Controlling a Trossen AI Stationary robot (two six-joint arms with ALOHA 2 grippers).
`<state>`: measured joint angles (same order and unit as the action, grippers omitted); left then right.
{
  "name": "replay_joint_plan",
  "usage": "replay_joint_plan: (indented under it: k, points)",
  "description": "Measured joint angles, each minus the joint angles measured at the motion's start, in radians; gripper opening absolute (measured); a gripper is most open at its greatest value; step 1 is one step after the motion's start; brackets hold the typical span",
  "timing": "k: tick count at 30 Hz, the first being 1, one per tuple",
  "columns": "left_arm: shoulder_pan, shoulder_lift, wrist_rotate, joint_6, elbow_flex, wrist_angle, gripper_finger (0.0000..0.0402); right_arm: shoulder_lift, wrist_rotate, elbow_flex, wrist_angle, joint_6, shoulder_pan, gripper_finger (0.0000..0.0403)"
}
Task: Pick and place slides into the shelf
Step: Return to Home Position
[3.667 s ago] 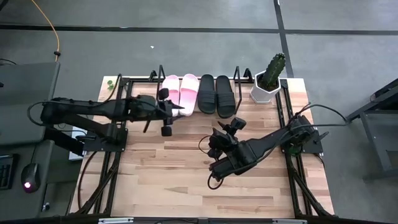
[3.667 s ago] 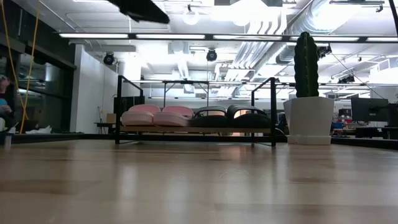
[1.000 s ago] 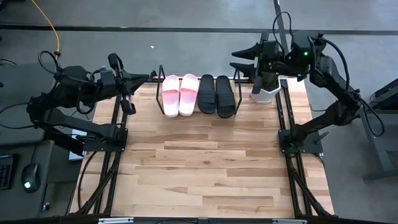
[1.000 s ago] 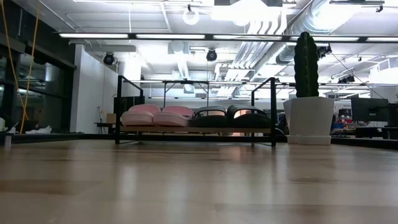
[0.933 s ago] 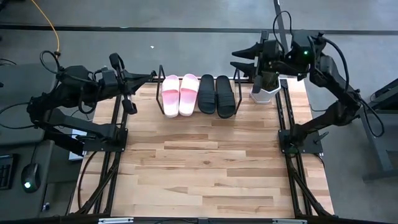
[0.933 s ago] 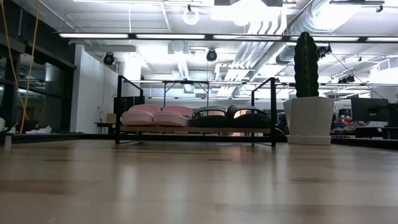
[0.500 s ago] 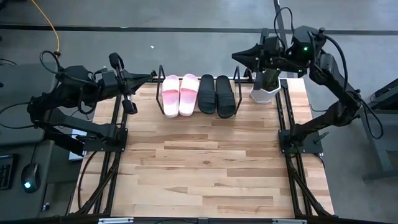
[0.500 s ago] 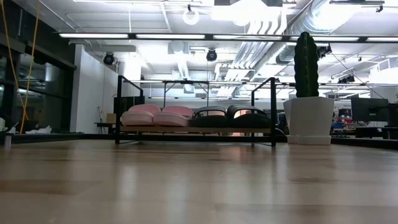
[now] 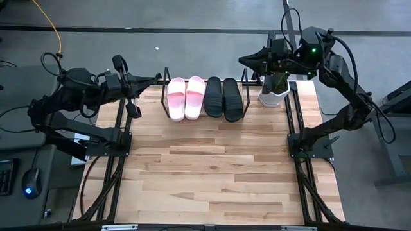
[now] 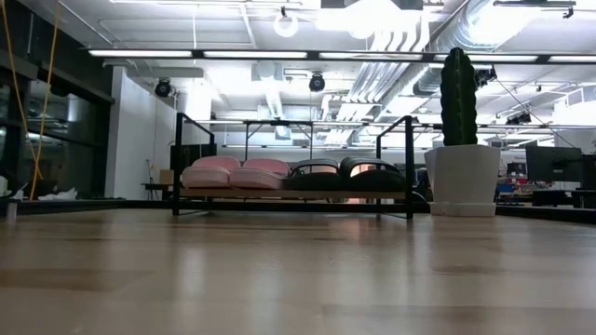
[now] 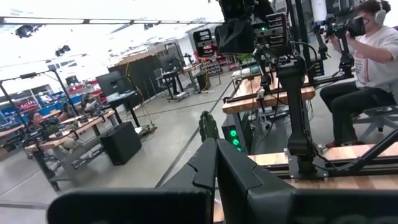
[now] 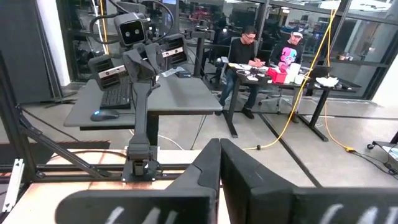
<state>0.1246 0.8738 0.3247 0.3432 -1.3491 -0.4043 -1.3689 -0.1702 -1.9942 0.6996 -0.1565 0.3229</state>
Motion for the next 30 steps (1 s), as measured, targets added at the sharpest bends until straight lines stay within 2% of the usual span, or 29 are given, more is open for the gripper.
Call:
replay_joint_plan:
  k: [6,16,24,27,30]
  points:
    - [0.000,-0.034,-0.003,-0.035,0.000,-0.070,0.0003,0.000,0.000,0.000,0.000,0.002,0.000,0.0000]
    - [0.000,-0.091,-0.110,-0.116,0.000,-0.196,0.0003,0.006,-0.004,0.000,0.036,0.000,-0.017,0.0000]
    - [0.000,-0.129,-0.140,-0.143,0.000,-0.270,0.0003,0.116,0.029,0.006,0.090,-0.001,-0.073,0.0000]
    - [0.000,-0.145,-0.175,-0.150,0.005,-0.281,0.0003,0.195,0.087,0.089,0.077,0.000,-0.106,0.0000]
    - [0.000,-0.165,-0.192,-0.158,0.030,-0.278,0.0003,0.311,0.145,0.245,-0.007,0.002,-0.129,0.0000]
